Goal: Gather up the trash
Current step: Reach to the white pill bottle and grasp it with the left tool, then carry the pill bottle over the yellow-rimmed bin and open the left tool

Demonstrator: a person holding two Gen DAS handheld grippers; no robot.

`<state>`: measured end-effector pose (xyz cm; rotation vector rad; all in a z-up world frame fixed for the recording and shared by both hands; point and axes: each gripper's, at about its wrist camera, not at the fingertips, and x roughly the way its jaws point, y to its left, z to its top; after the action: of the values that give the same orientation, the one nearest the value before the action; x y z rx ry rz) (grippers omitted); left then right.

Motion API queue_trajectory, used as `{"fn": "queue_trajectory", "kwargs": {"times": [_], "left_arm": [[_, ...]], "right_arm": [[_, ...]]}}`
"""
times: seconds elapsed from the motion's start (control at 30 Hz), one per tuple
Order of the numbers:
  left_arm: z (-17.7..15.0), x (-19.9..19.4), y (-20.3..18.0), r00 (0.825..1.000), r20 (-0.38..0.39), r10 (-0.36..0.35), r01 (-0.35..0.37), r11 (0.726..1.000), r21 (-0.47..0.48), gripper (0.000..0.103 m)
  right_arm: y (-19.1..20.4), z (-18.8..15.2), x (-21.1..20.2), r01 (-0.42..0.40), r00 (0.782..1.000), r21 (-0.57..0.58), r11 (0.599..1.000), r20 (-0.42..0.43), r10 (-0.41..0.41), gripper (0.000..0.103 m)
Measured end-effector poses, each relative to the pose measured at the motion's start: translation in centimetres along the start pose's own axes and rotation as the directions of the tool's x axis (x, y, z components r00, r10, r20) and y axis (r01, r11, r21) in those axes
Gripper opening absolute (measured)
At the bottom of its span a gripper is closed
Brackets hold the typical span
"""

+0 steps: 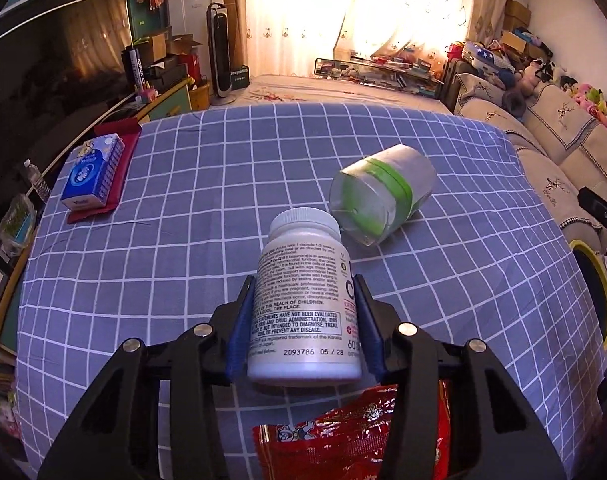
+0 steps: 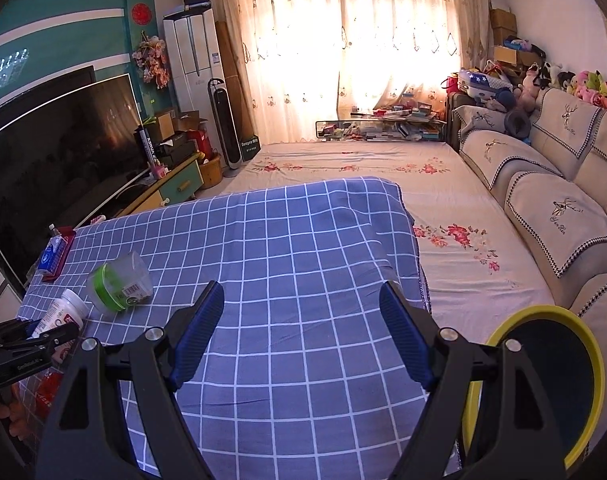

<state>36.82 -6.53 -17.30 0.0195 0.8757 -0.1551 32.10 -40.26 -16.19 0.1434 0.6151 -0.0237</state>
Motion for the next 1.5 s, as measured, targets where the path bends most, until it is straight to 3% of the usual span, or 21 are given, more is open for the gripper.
{"fn": "queue_trajectory", "kwargs": {"times": [0.17, 0.37, 0.6, 0.67, 0.87, 1.0, 1.1, 1.23, 1.37, 1.5], "left_arm": [[0.5, -3.5, -0.2, 0.998, 0.061, -0.026, 0.026, 1.0, 0.003, 0.047], [0.8, -8.2, -3.3, 0.985, 0.133, -0.105, 0.098, 0.993, 0.064, 0.047], [-0.2, -9.6, -9.7, 0.968, 0.094, -0.234, 0.214, 0.96, 0.183, 0.047], [-0.5, -9.5, -12.3, 0.961, 0.063, -0.271, 0.249, 0.939, 0.238, 0.047], [-1.2, -8.9, -20.4, 0.926, -0.031, -0.376, 0.362, 0.862, 0.355, 0.047], [-1.7, -7.9, -26.4, 0.894, -0.104, -0.435, 0.438, 0.802, 0.406, 0.047], [-2.3, -7.0, -31.7, 0.867, -0.175, -0.467, 0.493, 0.749, 0.443, 0.047], [-3.1, -5.9, -38.4, 0.844, -0.24, -0.479, 0.532, 0.694, 0.484, 0.047], [-3.4, -3.8, -44.0, 0.833, -0.291, -0.47, 0.551, 0.664, 0.506, 0.047], [-3.6, -0.8, -48.2, 0.825, -0.333, -0.457, 0.566, 0.664, 0.489, 0.047]], "right_arm": [[-0.5, 0.1, 0.0, 0.012, 1.0, 0.016, 1.0, 0.0, -0.012, 0.076], [-2.4, 0.3, -0.1, 0.048, 0.999, 0.075, 0.996, 0.007, -0.048, 0.076], [-4.4, 0.9, -2.0, 0.078, 0.996, 0.107, 0.991, 0.032, -0.082, 0.076], [-6.2, 1.0, -4.6, 0.089, 0.992, 0.137, 0.987, 0.073, -0.1, 0.077], [-12.5, -0.9, -10.3, 0.222, 0.967, 0.185, 0.957, 0.087, -0.241, 0.079], [-16.9, -3.9, -14.1, 0.331, 0.932, 0.231, 0.915, 0.073, -0.355, 0.079], [-19.9, -6.1, -16.2, 0.369, 0.916, 0.289, 0.884, 0.051, -0.399, 0.079], [-23.0, -8.1, -18.2, 0.409, 0.894, 0.342, 0.846, 0.032, -0.446, 0.079], [-25.3, -9.2, -19.5, 0.436, 0.876, 0.385, 0.813, 0.026, -0.482, 0.079], [-26.6, -9.5, -20.0, 0.46, 0.863, 0.387, 0.799, 0.016, -0.505, 0.079]]}}
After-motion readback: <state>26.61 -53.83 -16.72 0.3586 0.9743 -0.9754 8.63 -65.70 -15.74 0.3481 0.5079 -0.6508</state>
